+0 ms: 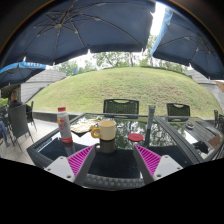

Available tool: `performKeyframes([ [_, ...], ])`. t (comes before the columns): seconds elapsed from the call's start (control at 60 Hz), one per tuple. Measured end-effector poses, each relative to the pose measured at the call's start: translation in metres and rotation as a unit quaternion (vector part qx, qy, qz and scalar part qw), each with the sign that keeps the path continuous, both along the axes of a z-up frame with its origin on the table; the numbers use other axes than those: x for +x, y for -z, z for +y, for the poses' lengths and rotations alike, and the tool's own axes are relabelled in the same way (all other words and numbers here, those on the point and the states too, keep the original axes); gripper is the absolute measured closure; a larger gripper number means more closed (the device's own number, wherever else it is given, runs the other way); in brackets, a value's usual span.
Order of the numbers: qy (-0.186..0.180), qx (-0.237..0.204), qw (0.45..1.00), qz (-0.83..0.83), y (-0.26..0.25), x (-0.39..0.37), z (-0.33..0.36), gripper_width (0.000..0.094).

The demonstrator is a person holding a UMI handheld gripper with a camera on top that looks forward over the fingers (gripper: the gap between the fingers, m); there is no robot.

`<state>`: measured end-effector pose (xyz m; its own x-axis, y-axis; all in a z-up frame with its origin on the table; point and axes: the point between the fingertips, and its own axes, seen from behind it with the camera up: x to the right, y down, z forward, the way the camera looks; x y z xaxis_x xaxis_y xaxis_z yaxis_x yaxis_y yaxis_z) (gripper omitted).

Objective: Pour water

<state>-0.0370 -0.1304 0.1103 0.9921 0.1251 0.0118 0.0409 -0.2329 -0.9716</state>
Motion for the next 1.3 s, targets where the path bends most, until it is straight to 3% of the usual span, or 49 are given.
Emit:
performKeyframes([
  [0.2, -0.013, 0.013, 1.000, -0.016, -0.002, -0.008, 0.002, 0.0097],
  [0.35, -0.057, 0.026, 0.998, -0.008, -0.009, -0.049, 0.020, 0.0106],
  [0.617, -0.156, 0.047, 0.986, 0.031, -0.019, -0.194, 0.086, 0.0103],
  [0.733, -0.157, 0.041, 0.986, 0.030, -0.008, -0.240, 0.122, 0.0100],
  [0.967, -0.107, 0.057, 0.992, 0.035, -0.006, -0.272, 0.194, 0.0099],
  [1.0, -0.105, 0.061, 0.992, 0.033, -0.005, -0.275, 0.200, 0.0149],
  [1.05, -0.104, 0.064, 0.992, 0.020, 0.000, -0.277, 0.205, 0.0421],
  [1.15, -0.085, 0.078, 0.993, -0.001, 0.000, -0.267, 0.210, 0.0452],
  [1.233, -0.087, 0.079, 0.993, 0.011, -0.002, -0.270, 0.210, 0.0589],
  [1.3, -0.080, 0.080, 0.993, 0.037, -0.003, -0.264, 0.213, 0.0618],
])
